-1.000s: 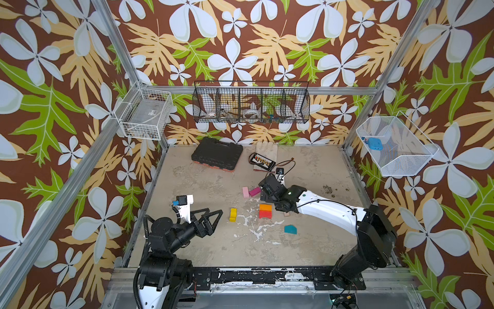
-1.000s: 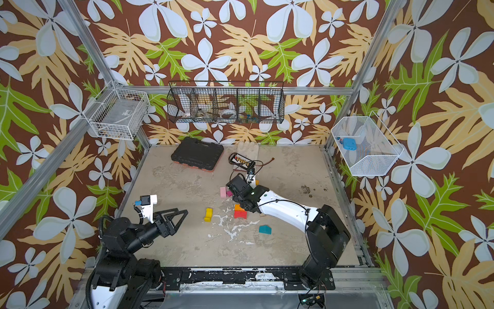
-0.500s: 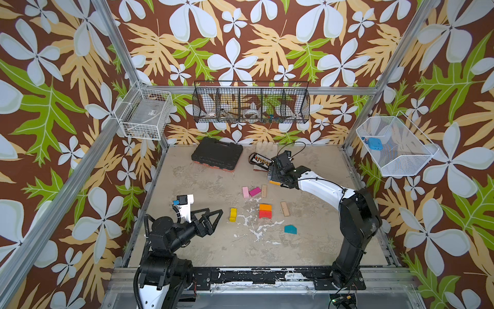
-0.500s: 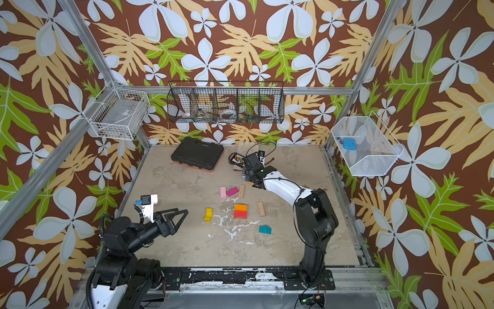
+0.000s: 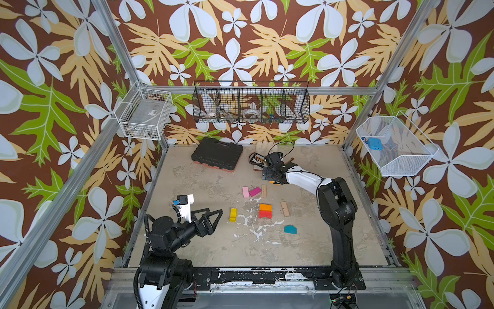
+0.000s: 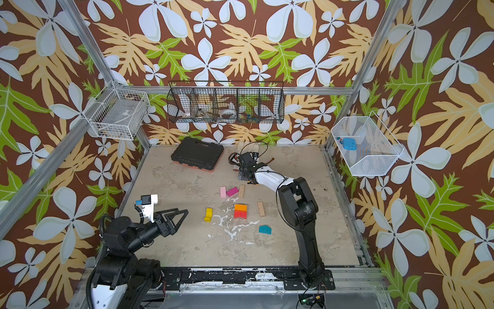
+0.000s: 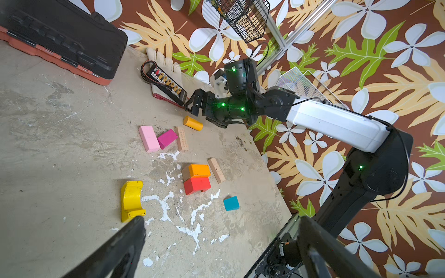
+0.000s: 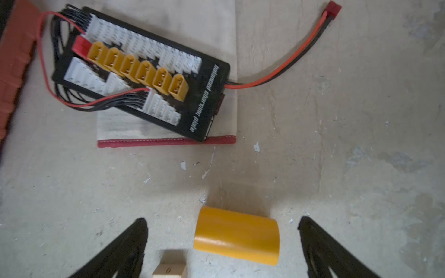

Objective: Build the wood block tower

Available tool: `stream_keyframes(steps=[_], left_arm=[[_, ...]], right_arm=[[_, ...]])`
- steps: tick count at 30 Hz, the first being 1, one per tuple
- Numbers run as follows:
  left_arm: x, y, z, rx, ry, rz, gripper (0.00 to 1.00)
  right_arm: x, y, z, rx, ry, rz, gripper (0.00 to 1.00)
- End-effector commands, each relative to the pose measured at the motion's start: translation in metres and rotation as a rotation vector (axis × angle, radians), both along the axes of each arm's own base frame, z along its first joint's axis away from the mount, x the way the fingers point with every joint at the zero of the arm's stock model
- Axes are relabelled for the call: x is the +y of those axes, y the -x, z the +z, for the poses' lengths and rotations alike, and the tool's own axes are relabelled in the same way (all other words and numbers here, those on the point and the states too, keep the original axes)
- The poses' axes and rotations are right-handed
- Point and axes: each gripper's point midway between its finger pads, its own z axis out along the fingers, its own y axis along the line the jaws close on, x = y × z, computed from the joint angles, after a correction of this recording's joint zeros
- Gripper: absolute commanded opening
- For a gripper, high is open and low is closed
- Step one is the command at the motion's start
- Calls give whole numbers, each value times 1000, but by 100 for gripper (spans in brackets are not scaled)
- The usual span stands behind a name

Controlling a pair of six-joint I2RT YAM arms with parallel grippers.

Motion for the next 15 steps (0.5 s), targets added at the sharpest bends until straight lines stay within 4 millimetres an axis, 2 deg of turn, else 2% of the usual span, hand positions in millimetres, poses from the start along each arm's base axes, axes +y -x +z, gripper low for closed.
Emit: stream_keyframes(steps=[1,15], left_arm=[[-1,-1,5,-26,2,-4,100],[-1,-1,5,-26,2,-3,100]], right_arm=[[-1,1,-7,19,-3,-6,93],[0,6,-26,47,-27,-7,78]])
